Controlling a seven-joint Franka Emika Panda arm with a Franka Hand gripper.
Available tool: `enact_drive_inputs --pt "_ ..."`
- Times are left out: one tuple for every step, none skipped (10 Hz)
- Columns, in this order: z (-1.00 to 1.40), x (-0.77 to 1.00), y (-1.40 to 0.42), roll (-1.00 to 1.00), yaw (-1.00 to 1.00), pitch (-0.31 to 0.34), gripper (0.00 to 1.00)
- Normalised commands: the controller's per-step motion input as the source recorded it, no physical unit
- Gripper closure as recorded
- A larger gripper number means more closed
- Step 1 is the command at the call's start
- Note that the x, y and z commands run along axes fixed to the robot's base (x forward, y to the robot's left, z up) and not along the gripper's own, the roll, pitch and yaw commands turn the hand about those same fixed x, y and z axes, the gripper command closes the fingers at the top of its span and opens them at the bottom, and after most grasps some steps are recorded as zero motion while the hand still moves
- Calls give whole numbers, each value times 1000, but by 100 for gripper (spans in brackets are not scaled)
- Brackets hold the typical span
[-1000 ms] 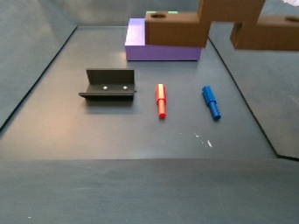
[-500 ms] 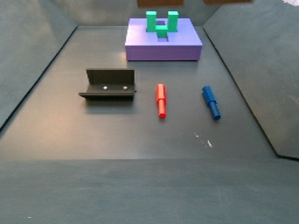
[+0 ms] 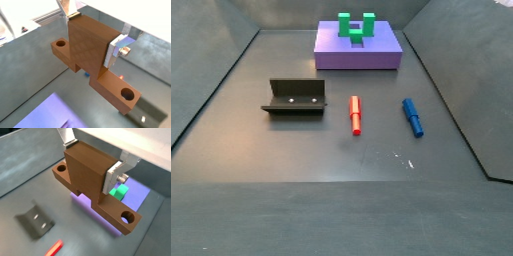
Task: Pick up the brown object. Move up. Move to above the board. Insert the brown object.
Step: Move to above the board, then insert the brown object.
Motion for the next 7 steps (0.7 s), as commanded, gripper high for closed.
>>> enact_drive_inputs --pt "156 185 -1400 14 7 110 100" --pt "161 205 -1400 -2 3 130 100" --pt "184 248 -1400 -1 7 157 100" --pt "124 176 -904 6 8 153 100" --pt "68 124 -390 26 7 150 100" --pt "45 84 -196 8 6 114 100" --pt "0 0 26 -14 -23 -3 100"
